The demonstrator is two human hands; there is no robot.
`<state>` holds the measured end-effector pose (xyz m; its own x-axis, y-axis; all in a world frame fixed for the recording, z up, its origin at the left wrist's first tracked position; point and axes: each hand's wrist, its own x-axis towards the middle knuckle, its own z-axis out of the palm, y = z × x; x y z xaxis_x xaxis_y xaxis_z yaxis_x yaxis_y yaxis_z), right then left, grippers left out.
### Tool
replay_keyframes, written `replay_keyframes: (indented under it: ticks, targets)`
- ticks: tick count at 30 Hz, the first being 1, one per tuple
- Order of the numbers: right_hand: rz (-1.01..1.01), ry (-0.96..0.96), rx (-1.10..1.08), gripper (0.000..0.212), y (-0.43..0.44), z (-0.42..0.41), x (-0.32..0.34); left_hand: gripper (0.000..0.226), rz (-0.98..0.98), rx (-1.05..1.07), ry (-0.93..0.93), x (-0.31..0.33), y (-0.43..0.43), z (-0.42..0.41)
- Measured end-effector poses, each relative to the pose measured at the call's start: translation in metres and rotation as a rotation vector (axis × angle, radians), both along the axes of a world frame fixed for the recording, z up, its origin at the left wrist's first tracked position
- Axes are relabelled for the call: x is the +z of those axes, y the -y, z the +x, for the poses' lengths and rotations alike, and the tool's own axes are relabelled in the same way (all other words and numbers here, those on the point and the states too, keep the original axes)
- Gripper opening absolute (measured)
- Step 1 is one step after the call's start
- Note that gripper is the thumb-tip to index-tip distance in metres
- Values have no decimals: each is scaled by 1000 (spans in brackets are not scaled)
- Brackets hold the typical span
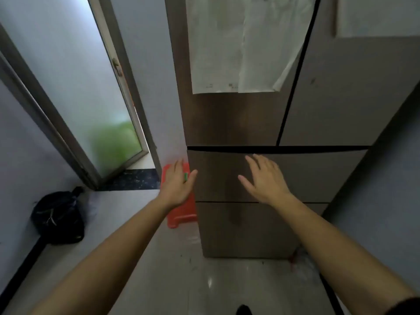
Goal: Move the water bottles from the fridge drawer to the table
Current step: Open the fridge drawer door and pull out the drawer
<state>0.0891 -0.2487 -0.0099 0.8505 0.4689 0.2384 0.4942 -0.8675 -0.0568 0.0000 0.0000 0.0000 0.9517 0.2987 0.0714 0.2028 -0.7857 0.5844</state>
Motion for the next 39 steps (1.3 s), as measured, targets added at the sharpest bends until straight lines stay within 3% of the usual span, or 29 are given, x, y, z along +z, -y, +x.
replay_keyframes:
  ticks: [7, 10, 13, 18, 22, 24, 28, 31, 34, 39]
  targets:
    - [-56, 6, 143, 70, -43, 87, -49, 51, -226, 74, 122, -17, -6, 86]
    - [-70, 61, 123, 75, -48, 104, -64, 53, -336, 108, 129, -33, -18, 117]
    - [-32, 102, 93, 81, -53, 111, -74, 37, -461, 180, 142, -44, -20, 138]
    - [7, 85, 48, 88, -61, 106, -79, 22, -416, 174, 167, -51, -21, 148]
    - [92, 19, -5, 80, -70, 91, -67, 20, -512, 167, 117, -40, -18, 140]
    - [126, 26, -13, 73, -66, 78, -63, 17, -438, 154, 97, -41, -16, 125]
    - [204, 65, -28, 62, -51, 37, -64, 31, -325, 75, 112, -67, -18, 70]
    - [277, 108, -60, 53, -38, 3, -69, 56, -384, -65, 72, -71, -19, 34]
    - [363, 105, -97, 51, -22, -33, -77, 65, -373, -255, 101, -62, -2, 8]
    - [535, 4, -150, 51, 10, -95, -84, 58, -746, -407, 33, -48, 35, -10]
